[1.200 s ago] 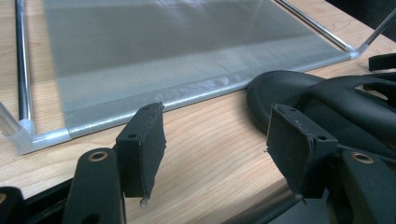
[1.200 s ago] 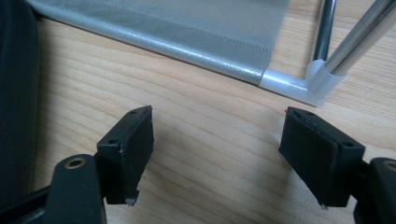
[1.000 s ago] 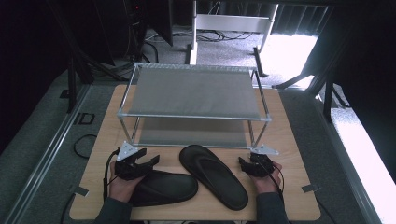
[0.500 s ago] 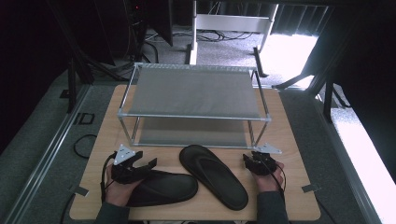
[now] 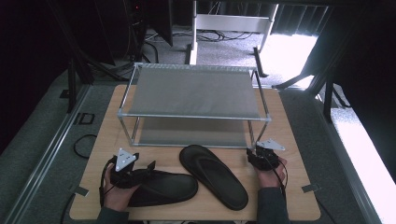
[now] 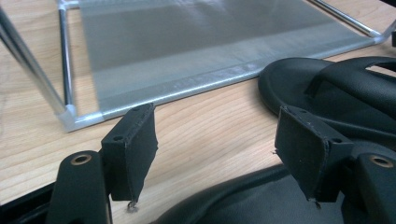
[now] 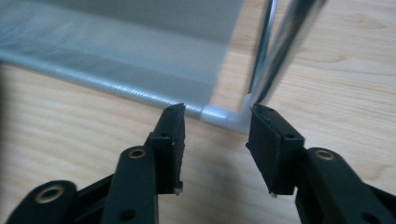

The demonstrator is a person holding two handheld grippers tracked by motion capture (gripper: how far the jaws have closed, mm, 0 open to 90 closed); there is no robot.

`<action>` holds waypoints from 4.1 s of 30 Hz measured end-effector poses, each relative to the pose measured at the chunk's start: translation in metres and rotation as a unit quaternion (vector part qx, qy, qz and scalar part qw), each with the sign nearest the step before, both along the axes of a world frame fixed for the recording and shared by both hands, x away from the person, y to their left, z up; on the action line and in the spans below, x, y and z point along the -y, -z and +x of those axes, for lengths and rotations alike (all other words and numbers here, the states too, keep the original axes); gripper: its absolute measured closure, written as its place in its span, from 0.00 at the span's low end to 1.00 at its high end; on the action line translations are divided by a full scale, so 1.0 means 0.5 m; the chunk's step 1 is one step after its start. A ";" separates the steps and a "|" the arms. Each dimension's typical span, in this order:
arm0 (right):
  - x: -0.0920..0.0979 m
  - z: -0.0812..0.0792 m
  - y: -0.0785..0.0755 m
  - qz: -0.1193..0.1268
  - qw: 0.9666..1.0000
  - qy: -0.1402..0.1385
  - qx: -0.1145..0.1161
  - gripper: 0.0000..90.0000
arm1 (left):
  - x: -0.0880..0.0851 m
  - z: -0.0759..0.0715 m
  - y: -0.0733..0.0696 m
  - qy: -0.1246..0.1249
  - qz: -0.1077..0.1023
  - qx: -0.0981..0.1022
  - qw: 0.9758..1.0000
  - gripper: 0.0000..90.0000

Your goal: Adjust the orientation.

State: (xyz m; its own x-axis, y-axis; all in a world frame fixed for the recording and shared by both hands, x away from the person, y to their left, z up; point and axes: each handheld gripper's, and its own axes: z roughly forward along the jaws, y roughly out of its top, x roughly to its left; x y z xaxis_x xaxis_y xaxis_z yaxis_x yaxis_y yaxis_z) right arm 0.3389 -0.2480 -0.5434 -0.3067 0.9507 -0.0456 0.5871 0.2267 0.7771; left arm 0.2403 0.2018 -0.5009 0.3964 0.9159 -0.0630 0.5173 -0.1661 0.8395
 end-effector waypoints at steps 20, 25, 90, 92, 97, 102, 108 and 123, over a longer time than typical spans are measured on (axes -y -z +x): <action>0.012 0.057 -0.001 -0.004 0.999 0.025 0.023 0.88 | -0.012 -0.055 0.010 -0.030 0.005 -0.022 0.999 0.33; 0.014 0.057 -0.002 -0.001 0.999 0.025 0.022 0.89 | -0.007 -0.064 0.014 -0.035 0.019 -0.030 0.999 0.33; 0.013 0.049 0.001 0.001 0.999 0.023 0.025 0.86 | -0.032 0.007 0.061 -0.011 0.018 -0.120 0.992 0.36; 0.013 0.049 0.001 0.001 0.999 0.023 0.025 0.86 | -0.034 0.009 0.060 -0.007 0.022 -0.121 0.992 0.38; 0.013 0.049 0.001 0.000 0.999 0.023 0.026 0.86 | -0.030 0.020 0.056 0.001 0.029 -0.118 0.993 0.44; 0.013 0.049 0.001 0.001 0.999 0.023 0.026 0.86 | -0.014 0.052 0.048 0.007 0.052 -0.108 0.993 0.43; 0.013 0.049 0.002 0.002 0.999 0.022 0.027 0.86 | 0.013 0.085 0.039 0.001 0.062 -0.093 0.994 0.38; 0.014 0.049 0.002 0.003 0.999 0.021 0.027 0.85 | 0.076 0.162 0.045 0.009 0.059 -0.085 0.995 0.32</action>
